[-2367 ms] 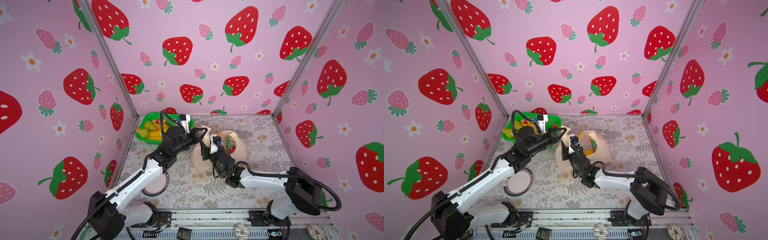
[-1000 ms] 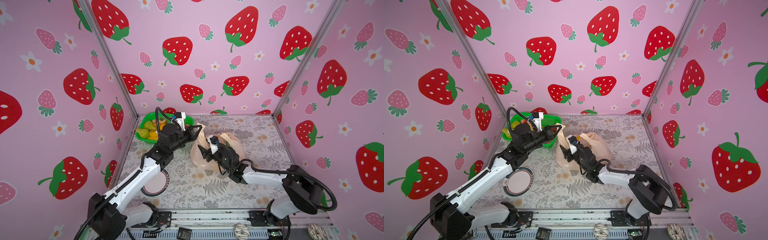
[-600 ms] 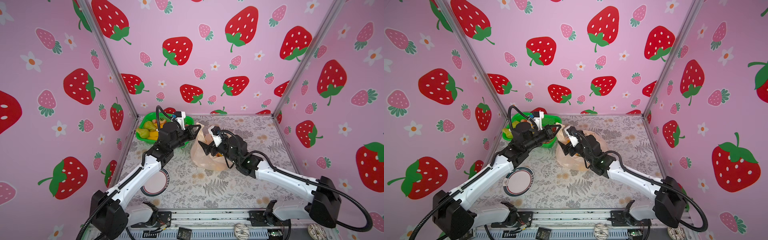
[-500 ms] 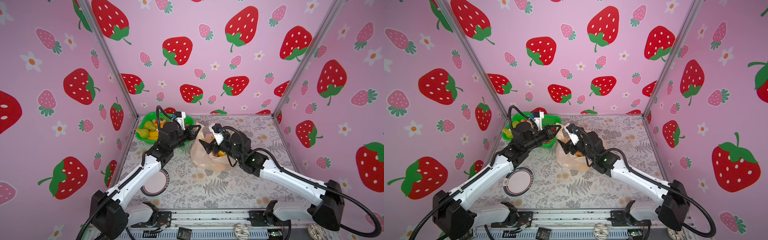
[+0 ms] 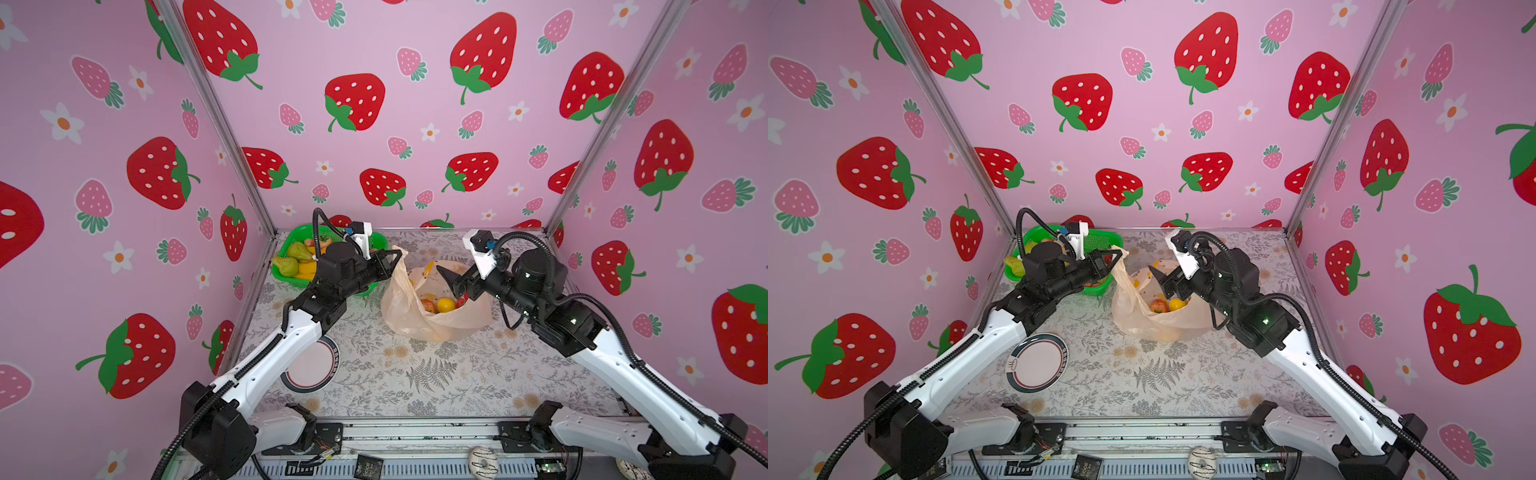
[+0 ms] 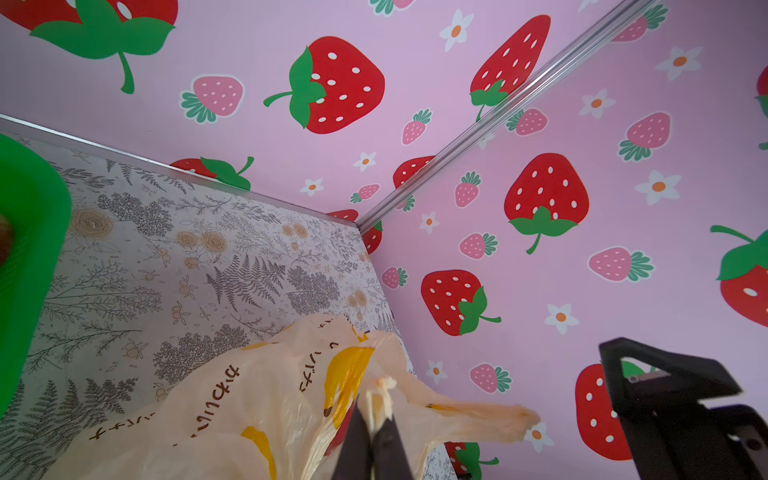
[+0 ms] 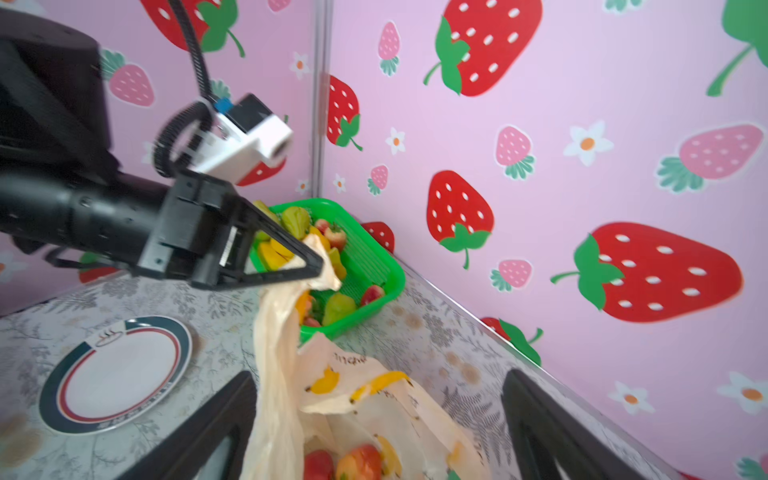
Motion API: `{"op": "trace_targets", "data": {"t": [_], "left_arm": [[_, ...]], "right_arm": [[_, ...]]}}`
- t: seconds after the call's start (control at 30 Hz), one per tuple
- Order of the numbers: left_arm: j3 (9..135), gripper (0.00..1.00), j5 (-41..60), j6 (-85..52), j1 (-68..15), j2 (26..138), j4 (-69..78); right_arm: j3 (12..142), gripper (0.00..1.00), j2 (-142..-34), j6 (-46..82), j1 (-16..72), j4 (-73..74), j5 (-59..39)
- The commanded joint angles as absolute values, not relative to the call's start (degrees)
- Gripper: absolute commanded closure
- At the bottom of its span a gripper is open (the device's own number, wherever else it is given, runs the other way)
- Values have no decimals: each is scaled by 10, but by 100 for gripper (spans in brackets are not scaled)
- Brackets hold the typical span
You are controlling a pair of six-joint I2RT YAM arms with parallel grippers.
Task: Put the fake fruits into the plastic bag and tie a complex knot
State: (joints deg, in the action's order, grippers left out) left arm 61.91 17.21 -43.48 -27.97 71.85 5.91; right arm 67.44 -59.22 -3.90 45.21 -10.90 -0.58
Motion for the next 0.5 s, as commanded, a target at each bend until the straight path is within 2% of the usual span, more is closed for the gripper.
{"op": "trace_targets", "data": {"t": [0.0,0.2,0.3,0.4,0.47], "left_arm": [[652,100,180,-419,-277,724,46],[654,100,175,-407,-277,725,32],[656,99,174,-405,-277,725,27],[657,96,171,-404,-275,724,19],[657,88,168,-402,-275,722,15]], "right_arm": [[621,5,-555,-17,424,-149,-31],[506,5,-493,20,388,-106,-47],[460,9,-487,23,368,-54,-46],[432,24,-486,34,351,-4,-57],[410,35,-487,40,343,35,-69]]}}
